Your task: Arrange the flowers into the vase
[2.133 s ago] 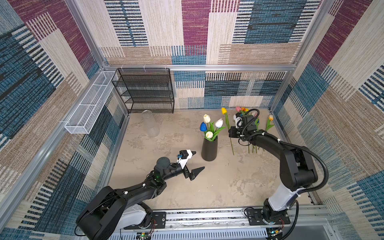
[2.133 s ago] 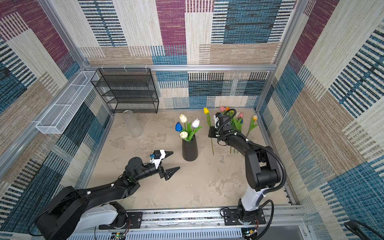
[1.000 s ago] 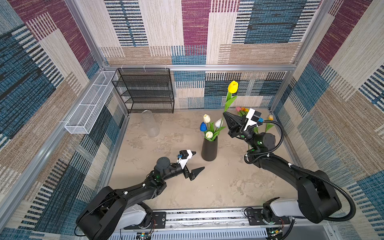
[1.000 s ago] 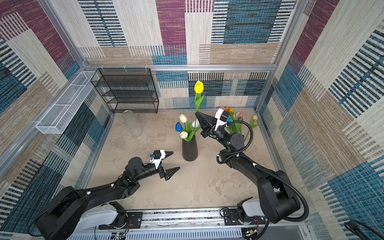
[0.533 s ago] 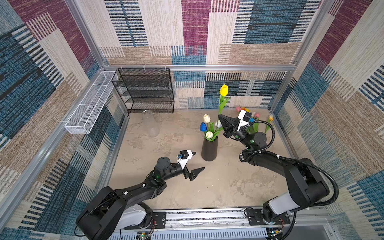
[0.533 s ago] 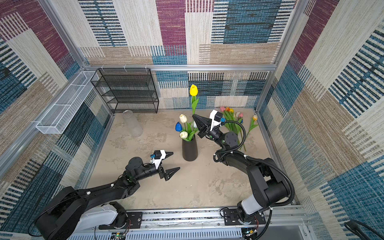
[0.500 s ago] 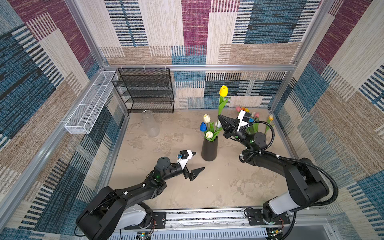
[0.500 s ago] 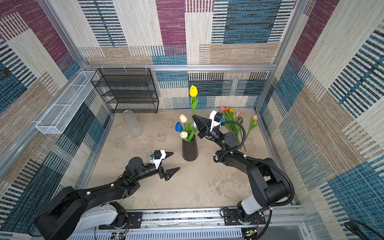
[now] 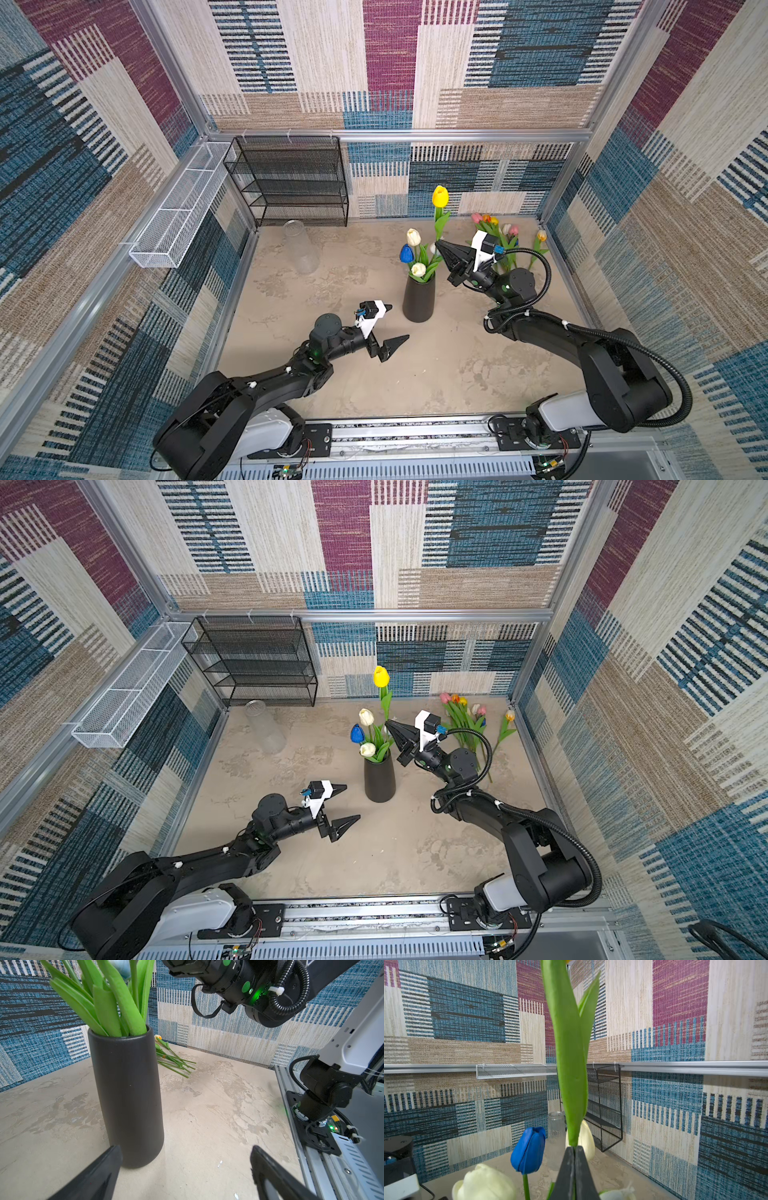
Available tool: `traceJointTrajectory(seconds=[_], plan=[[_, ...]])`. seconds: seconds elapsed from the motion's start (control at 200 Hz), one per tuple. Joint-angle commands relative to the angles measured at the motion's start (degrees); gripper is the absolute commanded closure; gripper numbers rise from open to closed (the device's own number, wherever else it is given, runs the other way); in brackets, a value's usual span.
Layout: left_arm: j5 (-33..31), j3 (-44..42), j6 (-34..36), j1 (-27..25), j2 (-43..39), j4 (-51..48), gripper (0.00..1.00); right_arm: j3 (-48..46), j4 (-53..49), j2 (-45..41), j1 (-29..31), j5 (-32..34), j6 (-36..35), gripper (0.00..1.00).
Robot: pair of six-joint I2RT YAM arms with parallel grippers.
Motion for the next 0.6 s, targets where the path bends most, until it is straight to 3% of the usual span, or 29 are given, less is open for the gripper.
traceJointTrajectory(seconds=[0.0,0.09,0.19,0.281,0.591], plan=[[0.25,0.53,0.49,0.07,0.17,1.53,0.01,0.59,-7.84,-0.73,0.11,0.03,-4.02,0.99],[0.24,0.56,0.58,0.10,0.28,1.54,0.01,0.60,-11.12,-2.22,0.13,0.26,-5.83,0.92],[0.24,0.66,0.63,0.03,0.40,1.54,0.00,0.41,-14.05,-4.87,0.07,1.41,-7.49,0.72],[0.33,0.70,0.58,0.02,0.73,1.63,0.01,1.77,-18.44,-7.09,0.07,2.69,-9.44,0.59],[0.55,0.98,0.41,0.03,1.28,2.07,0.01,8.33,-30.75,-12.93,0.06,5.80,-11.45,0.49]])
